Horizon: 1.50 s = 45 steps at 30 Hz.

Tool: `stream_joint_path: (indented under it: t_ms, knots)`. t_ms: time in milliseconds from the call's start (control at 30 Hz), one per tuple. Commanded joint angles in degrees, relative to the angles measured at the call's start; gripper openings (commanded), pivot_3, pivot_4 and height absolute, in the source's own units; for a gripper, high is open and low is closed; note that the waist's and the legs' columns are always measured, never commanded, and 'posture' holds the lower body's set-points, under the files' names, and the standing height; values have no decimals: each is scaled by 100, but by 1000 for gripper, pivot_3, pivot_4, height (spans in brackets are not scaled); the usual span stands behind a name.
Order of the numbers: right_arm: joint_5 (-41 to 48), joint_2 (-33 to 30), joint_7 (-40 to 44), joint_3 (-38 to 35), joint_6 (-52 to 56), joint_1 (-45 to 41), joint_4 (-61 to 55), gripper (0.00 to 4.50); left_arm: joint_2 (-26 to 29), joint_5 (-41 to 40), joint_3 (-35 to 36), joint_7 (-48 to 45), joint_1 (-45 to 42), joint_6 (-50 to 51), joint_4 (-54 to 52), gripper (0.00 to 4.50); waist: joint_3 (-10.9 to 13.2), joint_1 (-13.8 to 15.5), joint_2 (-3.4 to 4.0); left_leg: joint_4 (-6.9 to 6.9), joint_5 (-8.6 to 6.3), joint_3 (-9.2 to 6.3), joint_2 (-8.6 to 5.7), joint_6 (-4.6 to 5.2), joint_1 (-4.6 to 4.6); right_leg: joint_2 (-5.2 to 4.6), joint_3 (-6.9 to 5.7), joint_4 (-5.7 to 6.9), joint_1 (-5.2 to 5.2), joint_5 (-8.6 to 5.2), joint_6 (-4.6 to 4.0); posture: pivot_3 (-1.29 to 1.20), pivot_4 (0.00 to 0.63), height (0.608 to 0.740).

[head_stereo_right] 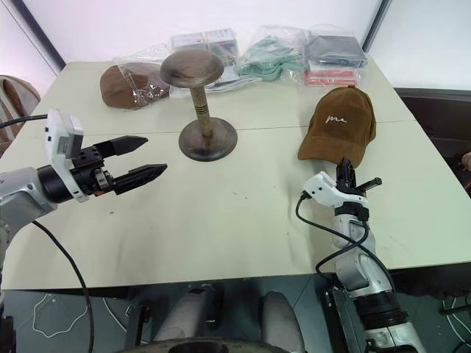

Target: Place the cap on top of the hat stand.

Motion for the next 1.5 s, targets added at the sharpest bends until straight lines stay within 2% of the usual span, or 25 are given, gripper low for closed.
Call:
stream_joint_path:
  t_ms: [33,167,400,600,800,1167,1500]
  knots:
    - [-236,-134,-363,-219,-343,-207,-520,43,30,56,33,-42,-133,-173,-1,4500,0,-20,0,-2,2,0,0,-3,0,0,0,0,-1,0,0,0,150,740]
    - [-350,-137,-333,-204,-597,-421,-1001,43,17,128,-83,-129,-229,-227,191,4500,1,-30,2,-5,6,0,0,-11,-1,1,1,3,-5,0,0,0,150,740]
    - [-143,315,263,20,-608,-1353,-1311,43,-93,414,27,-136,156,-368,461,4500,2,-54,1,-6,6,1,1,-10,-1,3,4,11,-9,0,-1,0,150,740]
    - [-259,977,564,416,-513,-2245,-1115,43,-168,497,274,28,435,-397,438,4500,2,-45,2,-5,6,0,1,-9,-2,1,3,13,-12,0,-1,0,150,740]
    - [-491,1412,359,872,-743,-2763,-681,43,-232,558,379,183,589,-452,396,4500,2,-36,2,-5,13,0,0,-21,-2,0,3,13,-18,0,-1,0,150,740]
    - [-818,1861,-305,1627,-1676,-2952,-68,43,-332,595,629,397,819,-509,386,4500,2,-54,2,-13,20,1,0,-33,-1,2,6,22,-23,-1,-2,0,150,740]
    - [-929,2175,-612,1848,-1711,-2548,333,43,-321,585,632,476,877,-491,324,4500,2,-57,2,-13,20,-1,0,-35,-1,3,6,26,-27,-1,-2,0,150,740]
